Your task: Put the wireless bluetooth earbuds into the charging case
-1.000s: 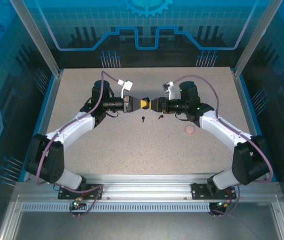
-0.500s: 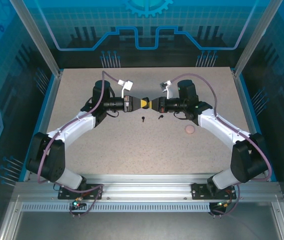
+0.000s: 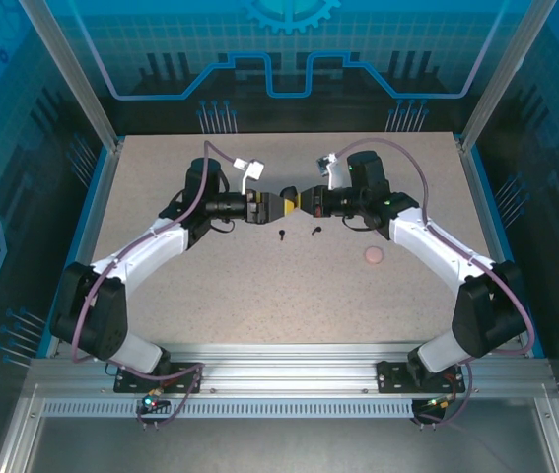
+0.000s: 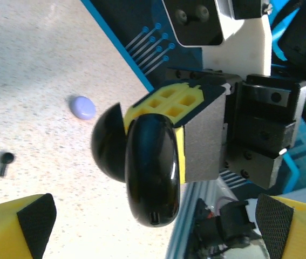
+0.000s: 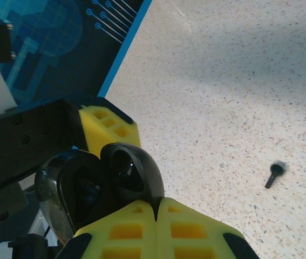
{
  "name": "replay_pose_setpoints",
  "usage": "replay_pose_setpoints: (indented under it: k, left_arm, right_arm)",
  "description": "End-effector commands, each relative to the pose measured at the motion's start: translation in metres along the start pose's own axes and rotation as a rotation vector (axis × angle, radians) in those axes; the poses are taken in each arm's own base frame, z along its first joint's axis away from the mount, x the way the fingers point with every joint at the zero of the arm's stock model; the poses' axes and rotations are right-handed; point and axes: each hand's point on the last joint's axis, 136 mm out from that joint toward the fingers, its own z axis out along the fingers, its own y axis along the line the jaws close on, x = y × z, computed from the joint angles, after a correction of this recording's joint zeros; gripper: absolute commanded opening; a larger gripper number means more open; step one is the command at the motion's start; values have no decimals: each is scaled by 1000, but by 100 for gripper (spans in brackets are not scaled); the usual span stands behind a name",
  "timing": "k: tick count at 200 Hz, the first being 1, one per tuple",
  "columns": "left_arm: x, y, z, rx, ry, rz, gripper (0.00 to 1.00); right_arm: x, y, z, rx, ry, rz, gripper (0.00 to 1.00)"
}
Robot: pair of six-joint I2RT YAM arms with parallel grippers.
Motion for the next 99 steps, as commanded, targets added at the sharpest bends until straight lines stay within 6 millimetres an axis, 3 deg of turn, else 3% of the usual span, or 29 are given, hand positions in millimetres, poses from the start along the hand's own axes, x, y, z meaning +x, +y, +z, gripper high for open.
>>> replay_pose_setpoints:
  k: [1,38,64,99]
  left_arm:
    - [-24,-1,-19,-144,-83,83,99]
    - [-48,19,-51,-377,-254,122,99]
    - [-60,22,-73,-464,-380,182,99]
    - [-61,17,-77,-490,-342,213,99]
  right_arm:
    - [-6,-8,-3,59,5,-13,0]
    - [-17,-15,-12,113,-10,-18,0]
    - [-24,-19,-17,131,-23,-14,0]
    - [-31,-21,-19,148,-21,-24,0]
